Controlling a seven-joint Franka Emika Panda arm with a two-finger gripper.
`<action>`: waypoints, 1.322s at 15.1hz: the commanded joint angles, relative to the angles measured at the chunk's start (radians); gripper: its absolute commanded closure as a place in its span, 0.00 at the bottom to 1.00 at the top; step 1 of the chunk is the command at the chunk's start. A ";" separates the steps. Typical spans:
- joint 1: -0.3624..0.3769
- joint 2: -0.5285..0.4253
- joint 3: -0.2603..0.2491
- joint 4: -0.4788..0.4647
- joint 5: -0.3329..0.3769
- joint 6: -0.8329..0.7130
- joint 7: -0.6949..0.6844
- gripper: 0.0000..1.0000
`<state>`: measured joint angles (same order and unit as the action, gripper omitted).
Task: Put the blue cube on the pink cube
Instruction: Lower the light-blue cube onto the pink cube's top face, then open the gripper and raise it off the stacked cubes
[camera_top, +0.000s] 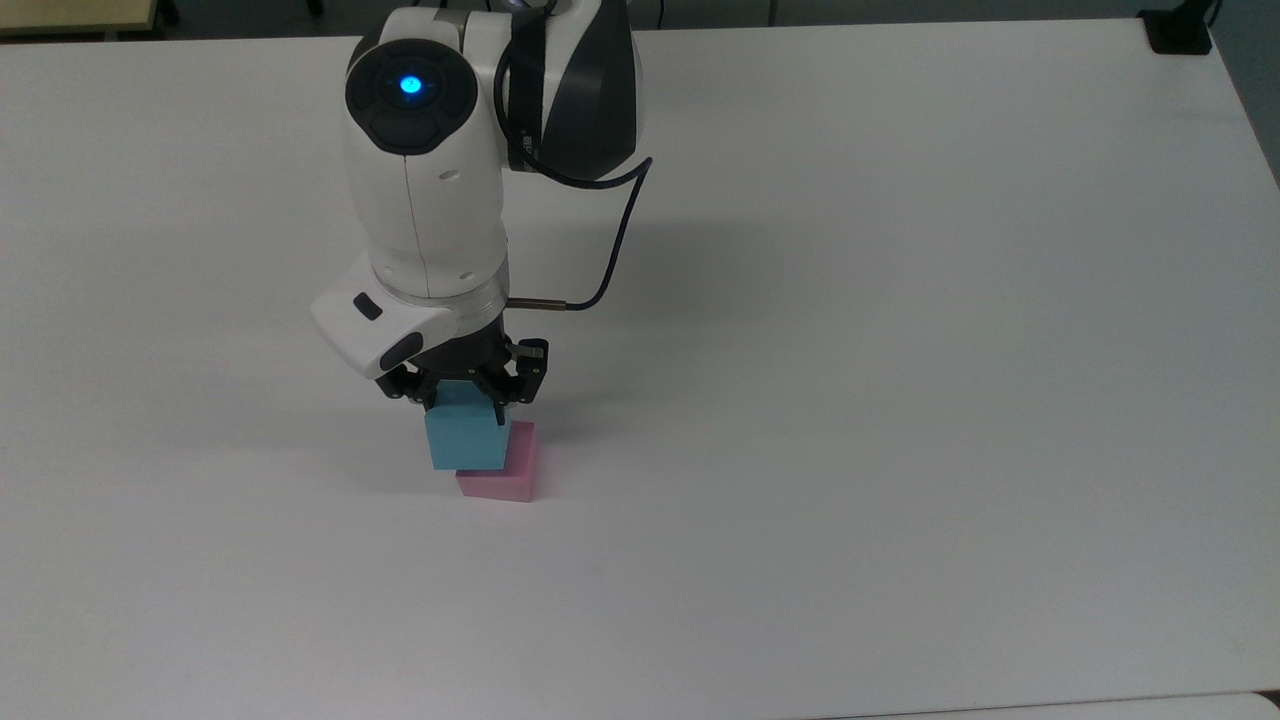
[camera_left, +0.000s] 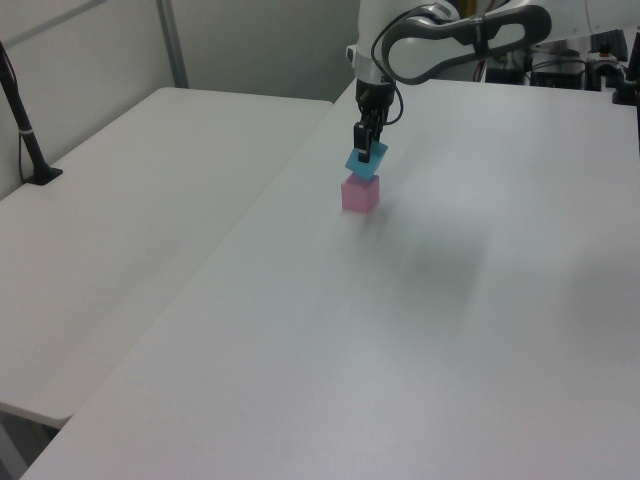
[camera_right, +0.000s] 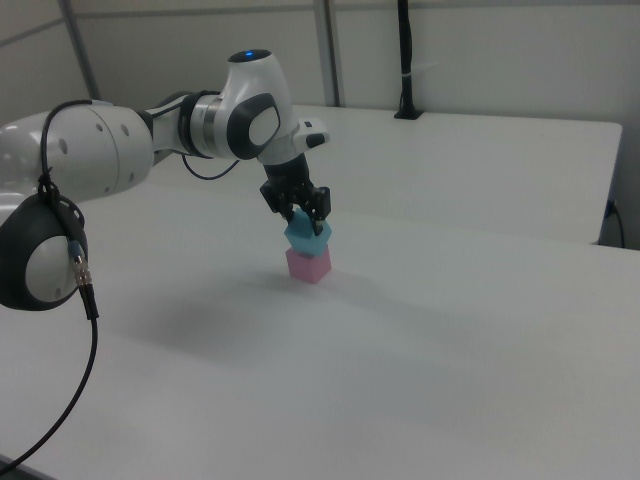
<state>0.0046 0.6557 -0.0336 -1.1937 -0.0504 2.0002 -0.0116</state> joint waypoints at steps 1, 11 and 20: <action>0.018 0.016 -0.012 0.023 -0.011 0.000 0.024 0.79; 0.028 0.016 -0.002 0.022 -0.005 -0.037 0.047 0.00; 0.058 -0.031 -0.003 0.010 -0.009 -0.043 0.117 0.00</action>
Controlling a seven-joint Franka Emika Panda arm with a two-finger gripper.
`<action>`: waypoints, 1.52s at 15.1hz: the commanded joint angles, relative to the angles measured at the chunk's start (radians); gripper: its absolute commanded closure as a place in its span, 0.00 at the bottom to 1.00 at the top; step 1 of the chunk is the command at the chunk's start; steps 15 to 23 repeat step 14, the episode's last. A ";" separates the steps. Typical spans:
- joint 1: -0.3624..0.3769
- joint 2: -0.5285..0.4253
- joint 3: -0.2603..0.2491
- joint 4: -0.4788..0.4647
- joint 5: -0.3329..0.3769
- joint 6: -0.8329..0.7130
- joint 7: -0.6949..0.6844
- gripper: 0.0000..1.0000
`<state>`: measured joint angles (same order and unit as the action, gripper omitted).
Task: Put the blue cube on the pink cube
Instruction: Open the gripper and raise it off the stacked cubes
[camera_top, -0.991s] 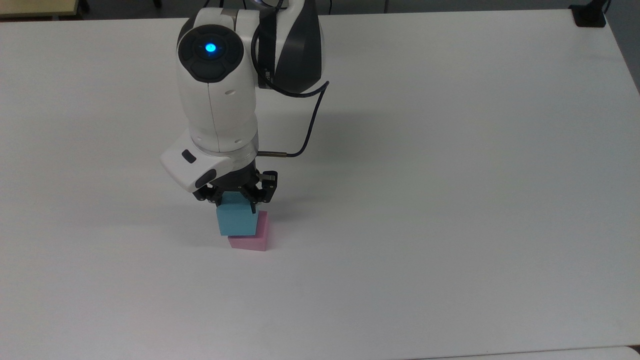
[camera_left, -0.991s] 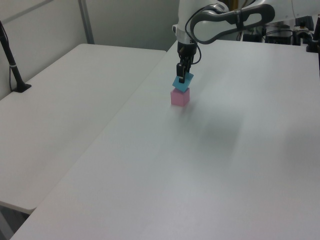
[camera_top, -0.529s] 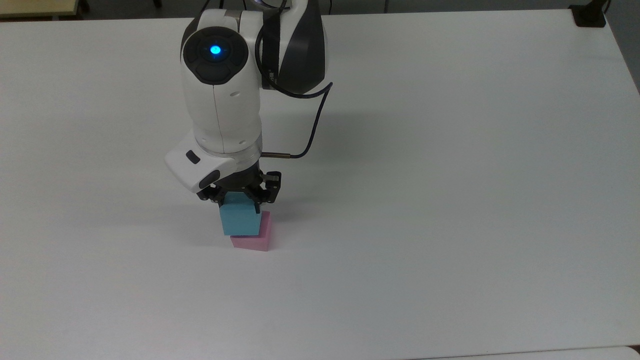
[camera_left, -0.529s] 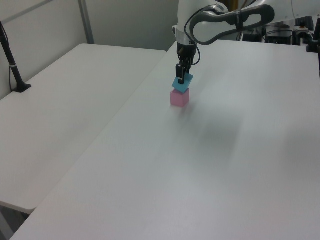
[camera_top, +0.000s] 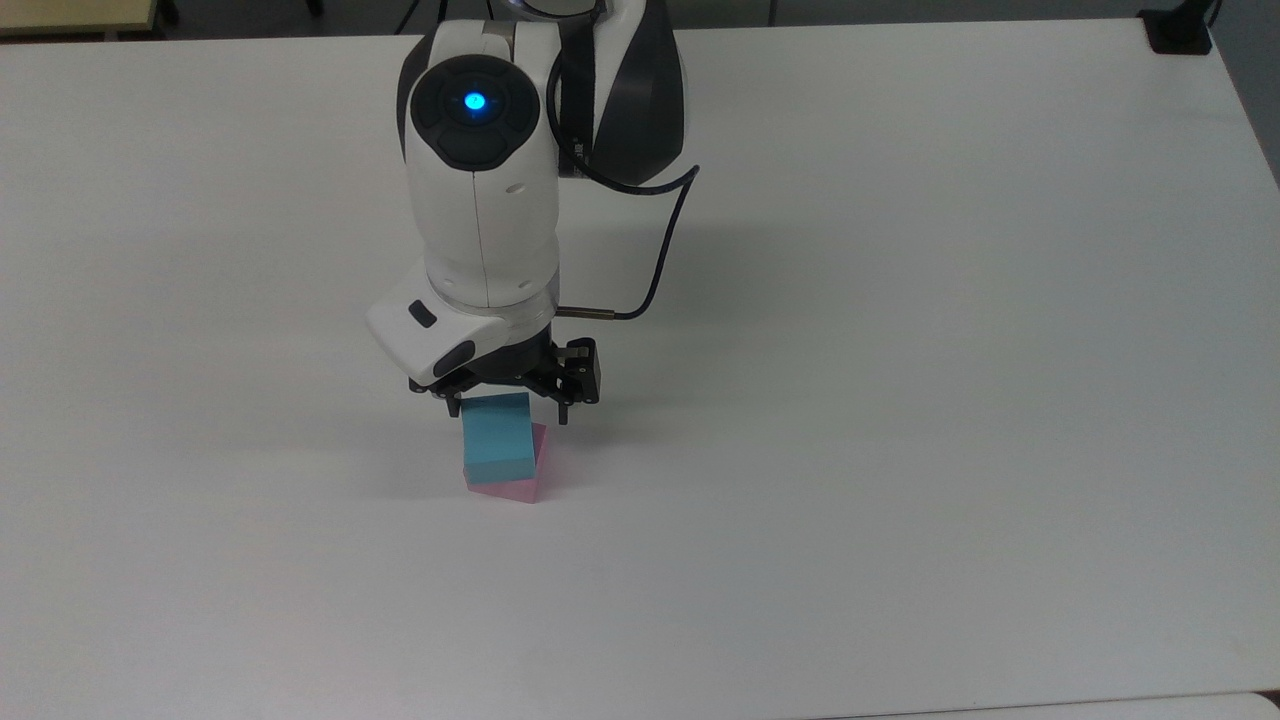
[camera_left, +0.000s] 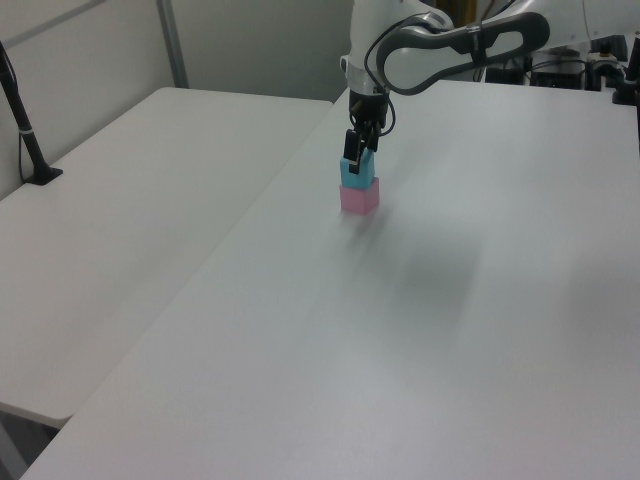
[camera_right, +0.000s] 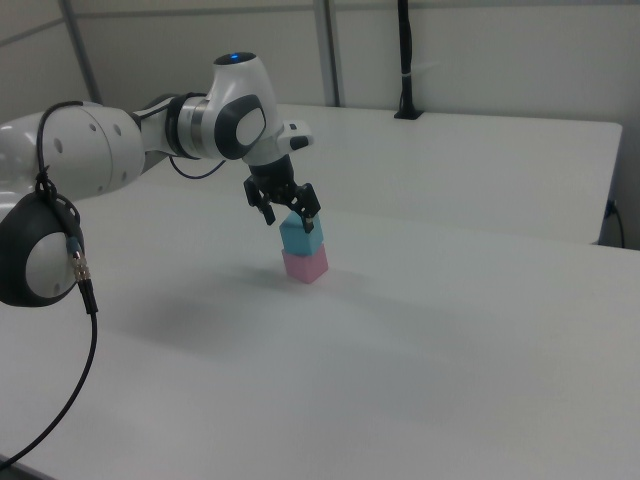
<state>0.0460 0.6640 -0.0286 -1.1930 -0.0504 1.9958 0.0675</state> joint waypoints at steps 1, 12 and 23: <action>0.018 -0.091 -0.008 -0.020 -0.012 -0.060 0.066 0.00; 0.006 -0.716 0.009 -0.493 -0.022 -0.393 0.071 0.00; 0.002 -0.733 0.009 -0.502 -0.022 -0.411 0.072 0.00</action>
